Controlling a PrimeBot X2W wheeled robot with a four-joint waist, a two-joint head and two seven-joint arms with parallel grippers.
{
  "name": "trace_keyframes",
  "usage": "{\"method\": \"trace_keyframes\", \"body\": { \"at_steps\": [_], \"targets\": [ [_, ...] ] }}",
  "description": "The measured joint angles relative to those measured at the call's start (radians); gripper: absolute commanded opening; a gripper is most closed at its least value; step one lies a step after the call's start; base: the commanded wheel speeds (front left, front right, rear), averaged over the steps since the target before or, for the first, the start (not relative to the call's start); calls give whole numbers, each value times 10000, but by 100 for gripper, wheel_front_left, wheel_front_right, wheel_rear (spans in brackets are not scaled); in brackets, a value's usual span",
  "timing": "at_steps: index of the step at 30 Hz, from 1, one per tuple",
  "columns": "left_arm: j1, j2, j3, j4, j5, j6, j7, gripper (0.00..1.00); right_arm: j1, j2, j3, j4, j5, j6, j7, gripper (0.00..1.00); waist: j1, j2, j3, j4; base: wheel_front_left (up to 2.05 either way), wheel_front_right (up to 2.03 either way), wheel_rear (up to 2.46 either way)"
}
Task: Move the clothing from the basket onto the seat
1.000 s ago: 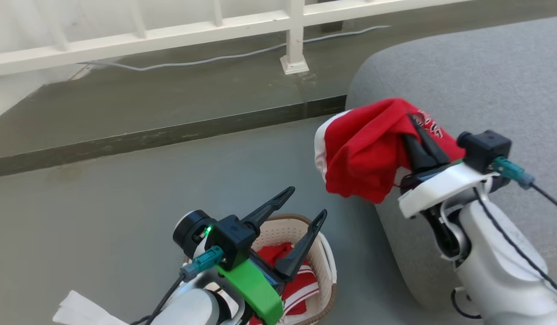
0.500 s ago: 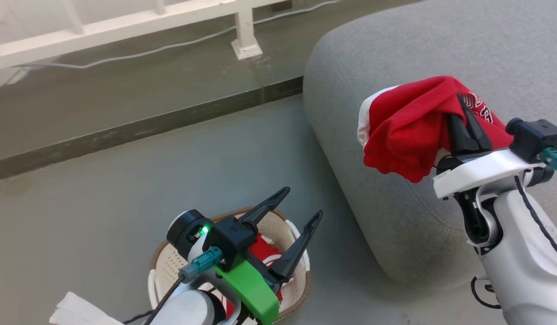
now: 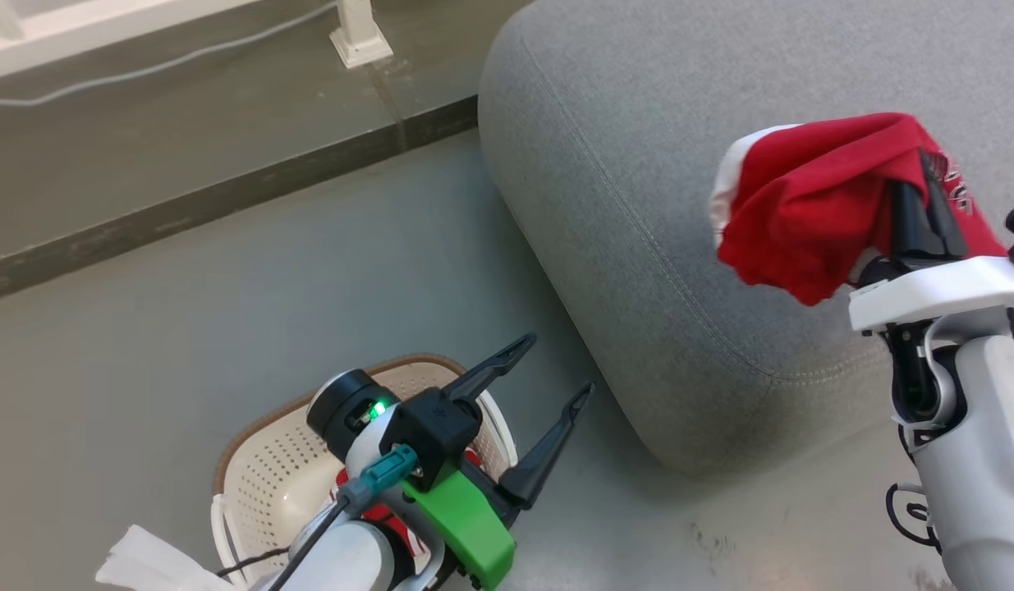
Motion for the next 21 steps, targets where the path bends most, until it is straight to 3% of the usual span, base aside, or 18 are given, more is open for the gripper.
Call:
{"method": "trace_keyframes", "body": {
  "at_steps": [9, 21],
  "targets": [
    [-374, 4, -150, -75, 79, -6, 284, 100, -206, -90, -665, 215, 10, 15, 0, 0, 0, 0, 600, -209, 0, 0, 0],
    [-1046, -2, -190, -343, 280, -12, 637, 100, -2129, -677, -1639, 752, 196, 48, -13, 0, 0, 0, 1515, 62, 0, 0, 0]
  ]
}}
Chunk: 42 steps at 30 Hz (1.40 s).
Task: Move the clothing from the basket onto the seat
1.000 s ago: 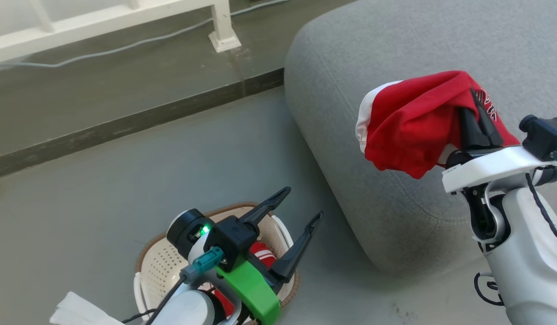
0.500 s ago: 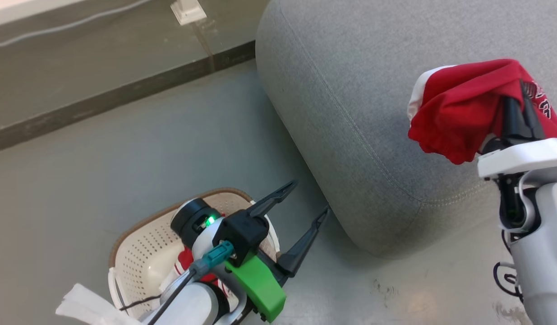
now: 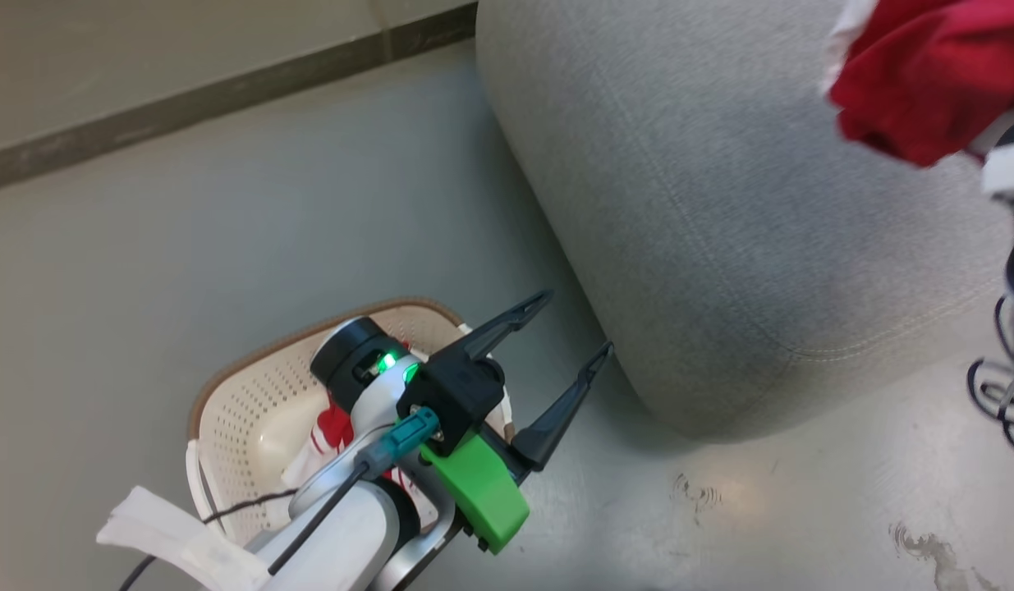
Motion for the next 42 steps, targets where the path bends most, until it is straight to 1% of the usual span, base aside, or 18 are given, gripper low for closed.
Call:
{"method": "trace_keyframes", "body": {
  "at_steps": [5, 10, 16, 20, 27, 34, 35, 36, 37, 38, 42],
  "targets": [
    [-338, -10, -31, -115, 75, -4, 171, 100, -936, -242, -491, 347, 174, -15, -4, 0, 1, 0, 560, 284, 0, 0, 0],
    [-638, -12, -38, -314, 397, -6, 320, 100, -1622, -554, -930, 817, 362, -104, -31, 0, 0, 0, 1076, 546, 0, 0, 0],
    [-930, -13, -46, -351, 479, -81, 393, 100, -2220, -631, -1014, 1498, 418, -102, -33, 0, 1, 0, 1747, 821, 0, 0, 0],
    [-1152, -12, -46, -357, 546, -96, 420, 100, -2349, -617, -1126, 2128, 533, -176, -33, 0, 1, 0, 2170, 974, 0, 0, 0],
    [-1409, -12, -42, -336, 562, -173, 420, 100, -2414, -662, -1177, 3095, 600, -176, -33, 0, 2, 0, 2747, 1203, 0, 0, 0],
    [-1448, 0, -23, -77, 562, -180, 332, 100, -2478, -581, -1151, 3847, 581, -159, -33, 0, 1, 0, 2979, 1296, 0, 0, 0],
    [-1450, 6, -15, -40, 562, -180, 313, 100, -2538, -581, -1152, 3891, 577, -138, -33, 21, 1, 0, 2974, 1291, 0, 0, 0],
    [-1450, 17, -4, 12, 562, -180, 240, 100, -2614, -570, -1151, 3935, 552, -132, -33, 46, 1, 0, 2959, 1283, 0, 0, 0],
    [-1450, 38, 6, 46, 562, -180, 230, 100, -2661, -554, -1149, 3963, 546, -130, -33, 85, 2, 0, 2934, 1275, 0, 0, 0],
    [-1451, 58, 13, 79, 560, -182, 222, 100, -2685, -545, -1133, 4004, 518, -79, -33, 100, 2, 0, 2901, 1265, 0, 0, 0],
    [-1453, 56, 94, 196, 556, -213, -35, 100, -2687, -560, -1032, 4222, 270, 17, -33, 100, 1, 0, 2733, 1244, 0, 0, 0]
  ]
}}
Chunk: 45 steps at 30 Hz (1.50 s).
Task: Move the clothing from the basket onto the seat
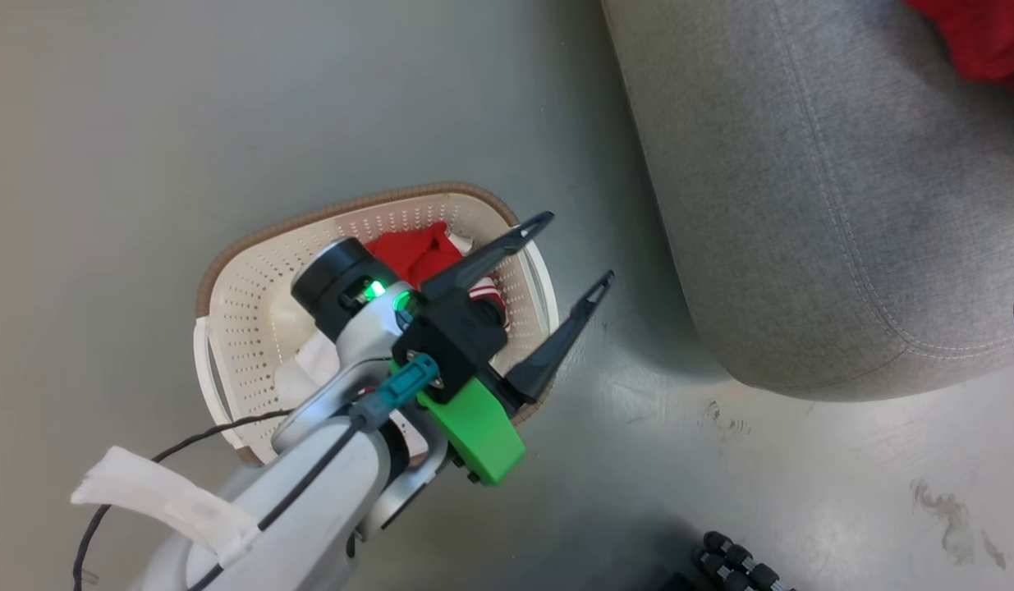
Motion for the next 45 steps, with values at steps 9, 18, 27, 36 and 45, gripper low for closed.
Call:
{"method": "trace_keyframes", "body": {
  "at_steps": [9, 18, 27, 36, 45],
  "targets": [
    [-3, 0, 196, 307, -25, 0, -355, 100, 150, 211, 314, 27, -489, 261, 0, 100, 0, 0, -514, -28, 0, 0, 0],
    [13, -56, 213, 520, -192, 0, -640, 100, 916, 464, 422, 270, -686, 366, 0, 100, 0, 0, -1077, -45, 0, 0, 0],
    [279, -63, 268, 796, -288, 2, -867, 100, 1606, 769, 497, 359, -853, 552, 2, 100, -1, 0, -1671, -31, 0, 0, 0],
    [703, -88, 433, 1126, -621, 54, -1198, 100, 2590, 1212, 746, -190, -1202, 706, 2, 100, -1, 0, -2357, -18, 0, 0, 0],
    [1352, -151, 823, 1444, -872, 552, -1480, 100, 3372, 1300, 830, -1469, -1486, 794, 2, 100, -2, 0, -3115, 176, 0, 0, 0]
  ]
}}
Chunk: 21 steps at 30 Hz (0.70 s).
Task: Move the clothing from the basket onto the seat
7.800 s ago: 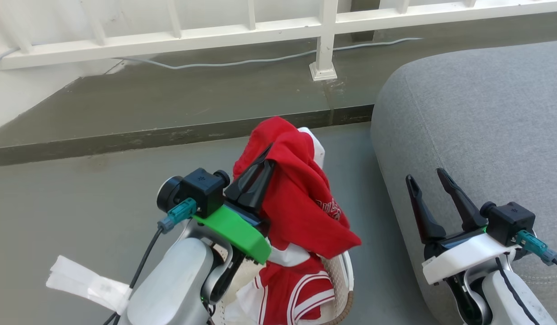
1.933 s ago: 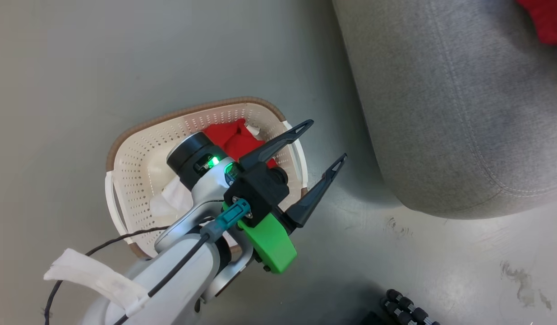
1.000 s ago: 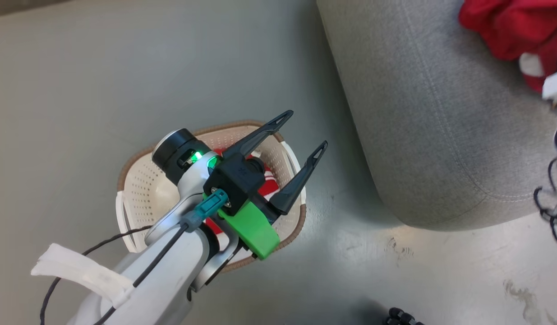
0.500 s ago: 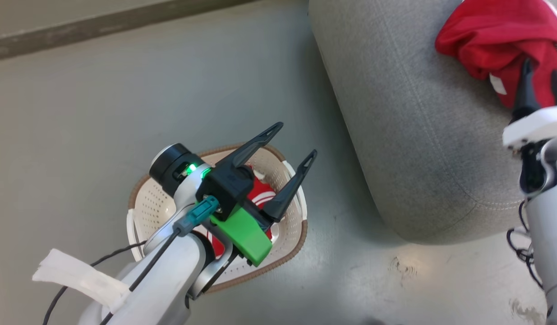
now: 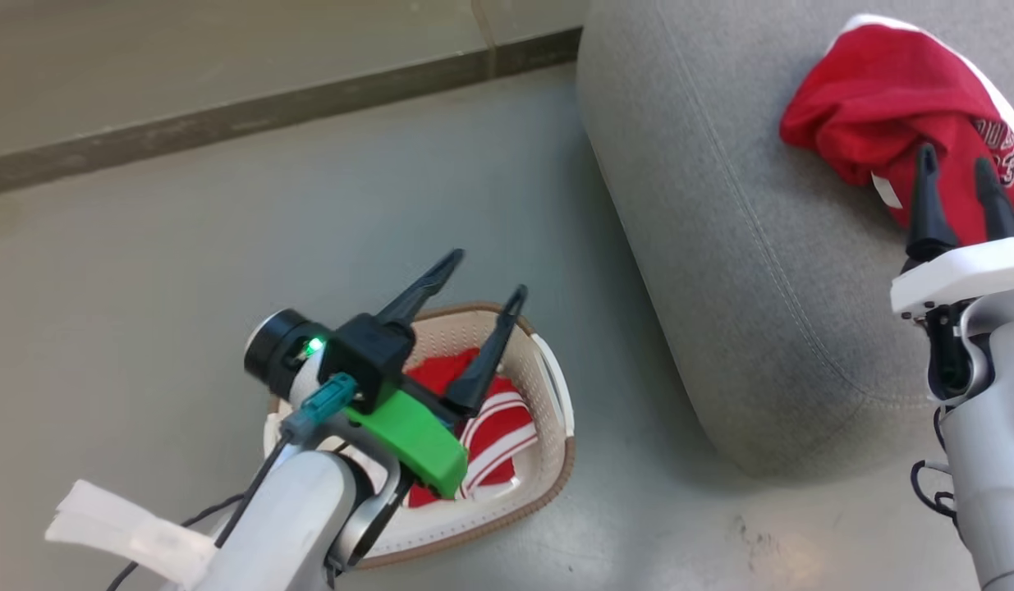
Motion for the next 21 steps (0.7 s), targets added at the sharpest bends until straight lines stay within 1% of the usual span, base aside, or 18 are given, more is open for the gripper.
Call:
{"method": "trace_keyframes", "body": {
  "at_steps": [2, 3, 9, 12, 18, 21],
  "targets": [
    [125, 2, 148, 65, -29, 130, -54, 100, 136, 40, 102, -295, -102, 29, 0, 100, 0, 0, -148, 93, 0, 0, 0],
    [310, 0, 330, 148, -107, 313, -107, 100, 290, 161, 238, -558, -198, 82, 0, 100, 0, 0, -294, 196, 0, 0, 0],
    [742, 8, 713, 334, -184, 803, -326, 100, 876, 349, 560, -1283, -435, 84, 0, 100, 0, 0, -696, 588, 0, 0, 0],
    [968, 4, 997, 389, -487, 1007, -456, 100, 1145, 435, 813, -1549, -602, 86, 0, 100, 0, 0, -913, 786, 0, 0, 0],
    [1530, 25, 1429, 575, -606, 1254, -642, 100, 1791, 564, 1187, -1985, -748, 117, 0, 100, 0, 0, -1387, 1147, 0, 0, 0],
    [1868, 61, 1643, 631, -646, 1296, -715, 100, 2076, 577, 1363, -2161, -834, 119, 0, 100, 0, 0, -1635, 1298, 0, 0, 0]
  ]
}}
